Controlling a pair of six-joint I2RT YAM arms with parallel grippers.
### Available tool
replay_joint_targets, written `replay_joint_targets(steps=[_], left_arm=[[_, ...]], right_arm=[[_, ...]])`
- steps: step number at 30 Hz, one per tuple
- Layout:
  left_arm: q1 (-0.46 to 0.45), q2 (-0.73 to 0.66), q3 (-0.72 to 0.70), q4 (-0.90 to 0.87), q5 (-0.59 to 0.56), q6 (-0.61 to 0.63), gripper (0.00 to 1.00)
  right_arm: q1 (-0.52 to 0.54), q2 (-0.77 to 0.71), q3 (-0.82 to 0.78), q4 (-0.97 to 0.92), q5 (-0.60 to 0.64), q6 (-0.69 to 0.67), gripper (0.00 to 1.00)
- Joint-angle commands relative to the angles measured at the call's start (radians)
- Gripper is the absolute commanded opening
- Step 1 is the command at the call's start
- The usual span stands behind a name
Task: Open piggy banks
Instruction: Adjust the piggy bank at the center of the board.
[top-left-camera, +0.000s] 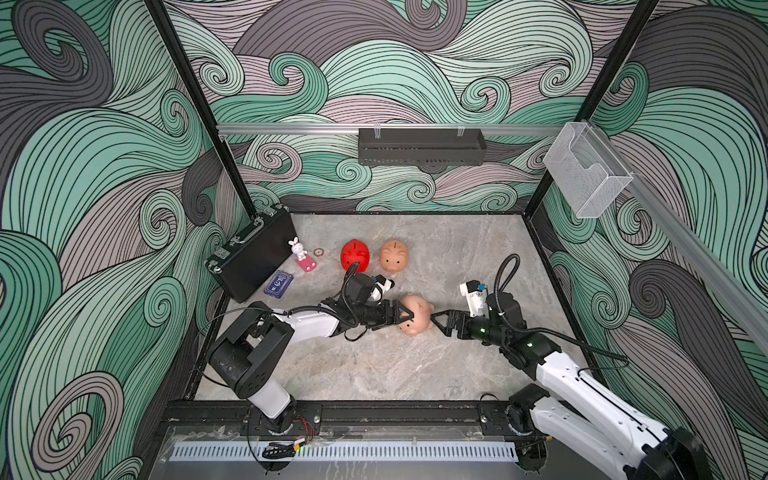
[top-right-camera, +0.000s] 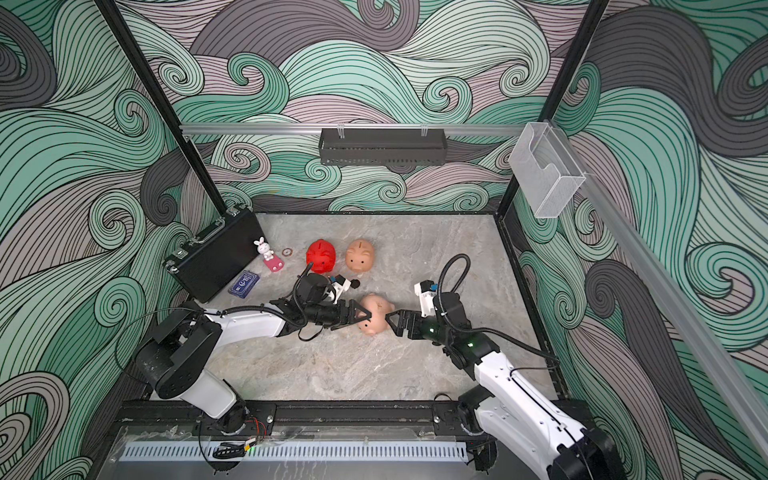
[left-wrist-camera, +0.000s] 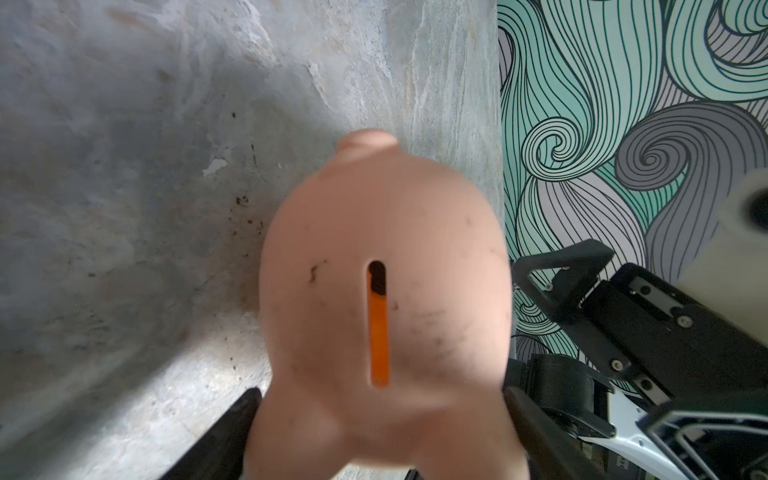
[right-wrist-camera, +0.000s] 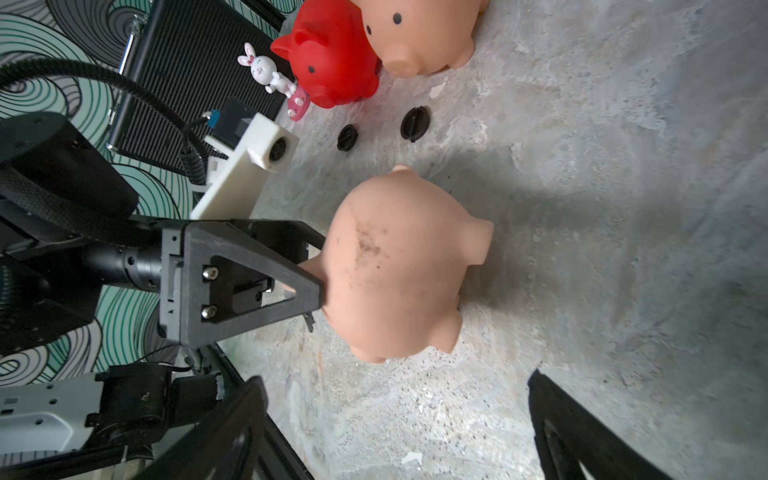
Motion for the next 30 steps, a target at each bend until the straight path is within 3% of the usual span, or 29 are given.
replay_joint_targets(steps=[1, 4, 7, 21, 30], left_arm=[[0.009, 0.029, -0.03, 0.026, 0.013, -0.021, 0.87], [0.014, 0.024, -0.042, 0.029, 0.009, -0.022, 0.98], [0.022, 0.014, -0.047, 0.018, 0.002, -0.018, 0.99], [0.055, -0.067, -0.077, -0.061, -0.045, 0.017, 0.99], [0.063, -0.071, -0.082, -0.072, -0.061, 0.021, 0.88]], right_arm=[[-0.003, 0.026, -0.006, 0.08, -0.071, 0.015, 0.96], [-0.002, 0.039, -0.006, 0.08, -0.057, 0.013, 0.95], [-0.002, 0.047, -0.005, 0.065, -0.037, 0.004, 0.94], [-0.003, 0.08, 0.067, -0.098, 0.134, -0.06, 0.87], [-0.002, 0.154, 0.14, -0.129, 0.165, -0.081, 0.82]])
